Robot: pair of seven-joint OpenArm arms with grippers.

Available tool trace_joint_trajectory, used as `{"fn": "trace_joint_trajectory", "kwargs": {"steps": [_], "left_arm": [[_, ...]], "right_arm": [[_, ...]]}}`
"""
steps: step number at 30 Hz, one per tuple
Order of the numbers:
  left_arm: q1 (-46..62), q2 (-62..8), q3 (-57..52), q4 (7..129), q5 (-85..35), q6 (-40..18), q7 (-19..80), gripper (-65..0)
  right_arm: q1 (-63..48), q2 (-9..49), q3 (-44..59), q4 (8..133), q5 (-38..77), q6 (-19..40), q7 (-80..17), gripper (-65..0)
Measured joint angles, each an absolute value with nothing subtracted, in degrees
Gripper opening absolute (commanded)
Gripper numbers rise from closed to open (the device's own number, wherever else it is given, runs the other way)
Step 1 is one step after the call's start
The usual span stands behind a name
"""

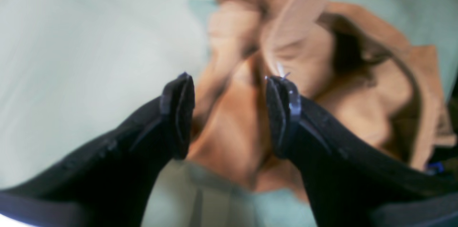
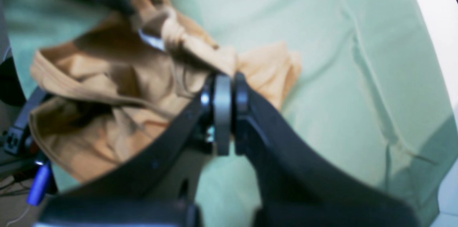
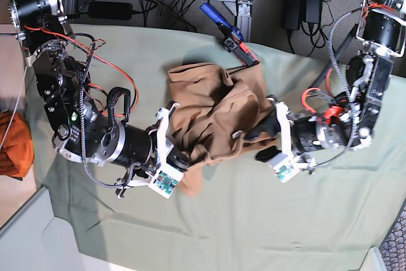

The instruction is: Fold the T-shirt properly

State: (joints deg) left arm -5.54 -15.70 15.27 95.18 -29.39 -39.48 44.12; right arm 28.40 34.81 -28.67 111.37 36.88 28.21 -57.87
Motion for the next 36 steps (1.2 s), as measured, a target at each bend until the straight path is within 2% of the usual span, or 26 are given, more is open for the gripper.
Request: {"fn": "trace_joint_trajectory", "kwargs": {"steps": [7,15,16,19,21,29,30,32,36], "left_arm": [[-5.6,-12.8,19.9,95.2,-28.4,-39.5,44.1,-29.4],[-5.6,-12.2,20.0,95.2,-28.4,-39.5,44.1,-29.4],[-5.6,-12.2,20.0,95.2,-28.4,-39.5,44.1,-29.4],[-5.6,-12.2,20.0,95.2,-28.4,-39.5,44.1,-29.4],[-5.6,-12.2,20.0,95.2,-28.4,-39.5,44.1,-29.4],[-5.6,-12.2,20.0,95.1,-28.3,-39.5,43.7,-29.4],[-5.6,-12.2,20.0,95.1,-28.3,-39.5,43.7,-29.4],[-5.6,-12.1,20.0,95.1,-28.4,-39.5,43.6,-29.4],[-5.6,-12.2,20.0,95.1,-28.3,-39.5,43.6,-29.4]], "right_arm": [[28.4,33.3,-28.7,111.2,37.3,28.2,-57.6,-65.0],[28.4,30.6,-28.7,109.3,37.2,28.2,-57.1,-65.0],[28.4,30.3,-28.7,109.3,37.3,28.2,-57.1,-62.8],[28.4,29.5,-28.7,109.3,37.3,28.2,-57.2,-45.1],[28.4,29.0,-28.6,109.3,37.2,28.2,-57.5,-41.4],[28.4,27.9,-19.6,109.6,34.9,28.2,-58.1,-43.0],[28.4,28.0,-18.0,109.6,34.2,28.2,-58.2,-47.7],[28.4,28.7,-15.3,109.1,33.6,28.2,-58.2,-64.9],[28.4,31.2,-12.8,104.1,33.5,28.2,-58.5,-65.0]]}}
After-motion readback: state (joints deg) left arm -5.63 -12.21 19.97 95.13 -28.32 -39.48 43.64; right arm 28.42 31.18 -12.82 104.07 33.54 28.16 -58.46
